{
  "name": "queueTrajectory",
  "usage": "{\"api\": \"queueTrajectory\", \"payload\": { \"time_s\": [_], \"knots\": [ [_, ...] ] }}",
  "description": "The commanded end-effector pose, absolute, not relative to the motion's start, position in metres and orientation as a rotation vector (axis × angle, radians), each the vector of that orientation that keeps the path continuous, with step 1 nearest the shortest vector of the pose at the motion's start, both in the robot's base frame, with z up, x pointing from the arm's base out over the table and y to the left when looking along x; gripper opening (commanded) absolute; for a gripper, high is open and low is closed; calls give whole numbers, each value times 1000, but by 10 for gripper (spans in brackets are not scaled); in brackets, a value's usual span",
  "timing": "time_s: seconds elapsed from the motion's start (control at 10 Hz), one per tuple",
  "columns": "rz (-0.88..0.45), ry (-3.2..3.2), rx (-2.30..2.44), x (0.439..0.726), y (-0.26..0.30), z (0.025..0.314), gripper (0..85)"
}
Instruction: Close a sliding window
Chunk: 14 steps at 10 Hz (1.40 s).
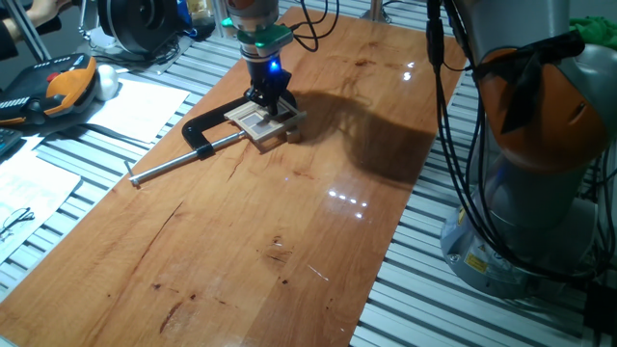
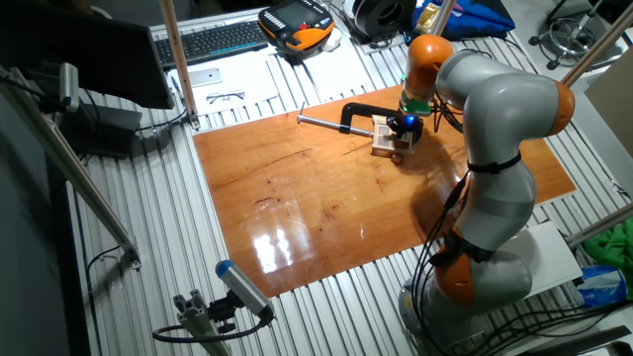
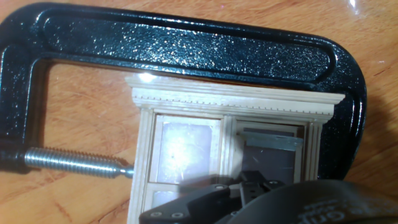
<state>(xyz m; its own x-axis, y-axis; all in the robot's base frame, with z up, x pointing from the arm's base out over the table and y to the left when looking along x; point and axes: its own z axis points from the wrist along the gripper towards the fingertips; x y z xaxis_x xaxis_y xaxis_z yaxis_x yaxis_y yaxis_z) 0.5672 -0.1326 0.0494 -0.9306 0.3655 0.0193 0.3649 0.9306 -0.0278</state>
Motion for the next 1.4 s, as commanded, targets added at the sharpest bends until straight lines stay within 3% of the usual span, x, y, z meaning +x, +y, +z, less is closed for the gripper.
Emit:
{"api": "queueTrajectory", "payload": {
  "time_s": [0.0, 1.3],
  "knots": [
    [35, -3061, -579, 567, -132, 49, 0],
    [28, -3057, -578, 558, -128, 53, 0]
  ]
}}
